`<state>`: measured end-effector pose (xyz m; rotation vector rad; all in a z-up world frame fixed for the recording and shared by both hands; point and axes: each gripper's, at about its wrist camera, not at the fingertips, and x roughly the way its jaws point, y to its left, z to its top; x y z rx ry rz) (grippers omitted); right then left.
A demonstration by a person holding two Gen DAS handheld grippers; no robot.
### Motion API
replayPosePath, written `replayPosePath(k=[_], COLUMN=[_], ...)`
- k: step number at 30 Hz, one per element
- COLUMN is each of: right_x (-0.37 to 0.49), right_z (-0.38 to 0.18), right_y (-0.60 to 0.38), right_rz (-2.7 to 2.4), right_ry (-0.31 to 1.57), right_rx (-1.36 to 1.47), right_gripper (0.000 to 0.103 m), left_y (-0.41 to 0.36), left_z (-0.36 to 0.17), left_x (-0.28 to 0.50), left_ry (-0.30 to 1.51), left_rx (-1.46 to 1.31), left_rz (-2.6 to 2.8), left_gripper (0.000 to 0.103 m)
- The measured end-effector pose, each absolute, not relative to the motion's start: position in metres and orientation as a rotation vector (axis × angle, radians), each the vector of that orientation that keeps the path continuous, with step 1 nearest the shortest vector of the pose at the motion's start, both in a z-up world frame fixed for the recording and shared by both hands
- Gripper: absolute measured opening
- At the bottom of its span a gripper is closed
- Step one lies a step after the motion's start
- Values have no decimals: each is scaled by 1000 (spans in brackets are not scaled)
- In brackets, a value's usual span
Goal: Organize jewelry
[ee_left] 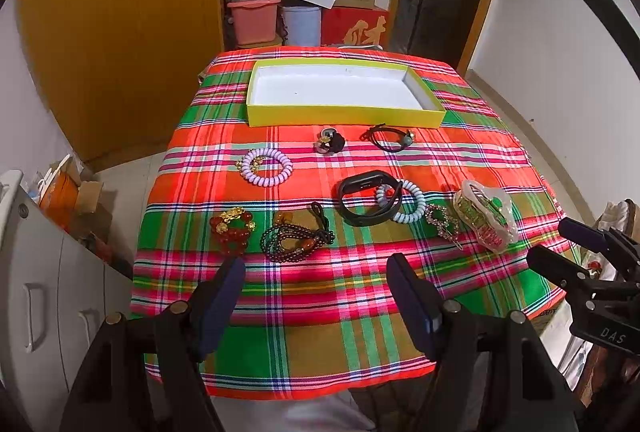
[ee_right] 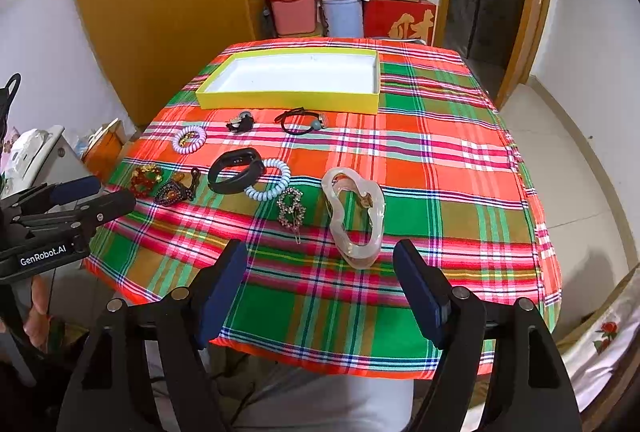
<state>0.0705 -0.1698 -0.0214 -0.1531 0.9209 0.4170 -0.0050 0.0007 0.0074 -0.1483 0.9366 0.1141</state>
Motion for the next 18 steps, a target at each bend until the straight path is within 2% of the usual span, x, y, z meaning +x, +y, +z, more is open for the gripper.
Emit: replayPosePath(k=[18], right_x=[72], right_z=[-25], right_y=[-170], right_rz=[409], right_ry=[939], right_rx=[-165], right_gripper=[75], left_y=[0], left_z=[5], left_x=[-5], left_ry=[937], left_rx=[-148], left_rz=[111], left_gripper=[73])
